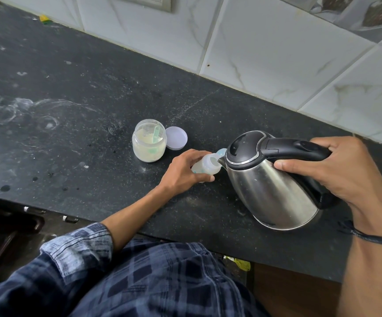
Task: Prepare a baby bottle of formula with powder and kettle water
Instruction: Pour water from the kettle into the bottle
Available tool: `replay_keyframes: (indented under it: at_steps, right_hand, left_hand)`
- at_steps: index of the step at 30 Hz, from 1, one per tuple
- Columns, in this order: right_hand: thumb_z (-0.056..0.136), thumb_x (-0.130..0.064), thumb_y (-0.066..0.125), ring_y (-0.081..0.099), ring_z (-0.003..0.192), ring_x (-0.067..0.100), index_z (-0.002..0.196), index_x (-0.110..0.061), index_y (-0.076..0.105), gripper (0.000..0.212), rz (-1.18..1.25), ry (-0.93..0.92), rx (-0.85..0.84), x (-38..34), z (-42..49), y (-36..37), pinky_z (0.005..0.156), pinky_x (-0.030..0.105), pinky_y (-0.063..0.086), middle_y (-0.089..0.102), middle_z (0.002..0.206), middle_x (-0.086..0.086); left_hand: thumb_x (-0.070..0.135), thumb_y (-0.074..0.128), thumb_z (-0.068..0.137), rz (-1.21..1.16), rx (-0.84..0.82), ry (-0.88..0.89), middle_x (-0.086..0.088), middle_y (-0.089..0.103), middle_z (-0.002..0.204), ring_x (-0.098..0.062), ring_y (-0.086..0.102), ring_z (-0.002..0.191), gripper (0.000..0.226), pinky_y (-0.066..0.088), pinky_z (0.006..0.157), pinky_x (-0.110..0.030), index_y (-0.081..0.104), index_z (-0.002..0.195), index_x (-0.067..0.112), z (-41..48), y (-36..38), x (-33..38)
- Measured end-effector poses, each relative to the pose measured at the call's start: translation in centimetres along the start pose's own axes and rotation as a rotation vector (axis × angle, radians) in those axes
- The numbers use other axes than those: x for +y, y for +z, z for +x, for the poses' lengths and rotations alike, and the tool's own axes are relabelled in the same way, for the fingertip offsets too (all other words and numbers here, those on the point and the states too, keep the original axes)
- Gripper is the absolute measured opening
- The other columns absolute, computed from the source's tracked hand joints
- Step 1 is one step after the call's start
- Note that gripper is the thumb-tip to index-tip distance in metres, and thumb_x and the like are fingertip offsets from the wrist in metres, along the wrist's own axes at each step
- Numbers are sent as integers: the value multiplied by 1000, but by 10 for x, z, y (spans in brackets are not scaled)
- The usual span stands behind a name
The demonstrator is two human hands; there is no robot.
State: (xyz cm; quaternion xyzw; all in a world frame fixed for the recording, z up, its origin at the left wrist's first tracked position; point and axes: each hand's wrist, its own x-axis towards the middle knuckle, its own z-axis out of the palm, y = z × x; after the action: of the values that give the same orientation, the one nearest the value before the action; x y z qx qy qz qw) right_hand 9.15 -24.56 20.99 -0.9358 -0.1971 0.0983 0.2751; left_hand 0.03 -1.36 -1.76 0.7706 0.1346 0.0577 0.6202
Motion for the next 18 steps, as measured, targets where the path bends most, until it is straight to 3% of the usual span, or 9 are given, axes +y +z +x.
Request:
replay_keyframes:
  at_steps: [11,18]
  right_hand:
    - [48,-65,93,40,42,3,71,-15,71,60,62,8,-6,6,2,0,41,16,31,48,47,-11]
    - [42,-72,96,42,44,5,87,-16,81,73,308,27,26,25,-5,5,40,17,32,52,51,-9]
  left_hand:
    - [30,93,71,-12,-10,-6,13,67,122,-11,65,117,63,52,106,-44,68,129,33,2,0,-3]
    - [34,94,69,-45,26,-9,19,69,120,3,63,114,62,47,101,-19,68,126,38,2,0,-7]
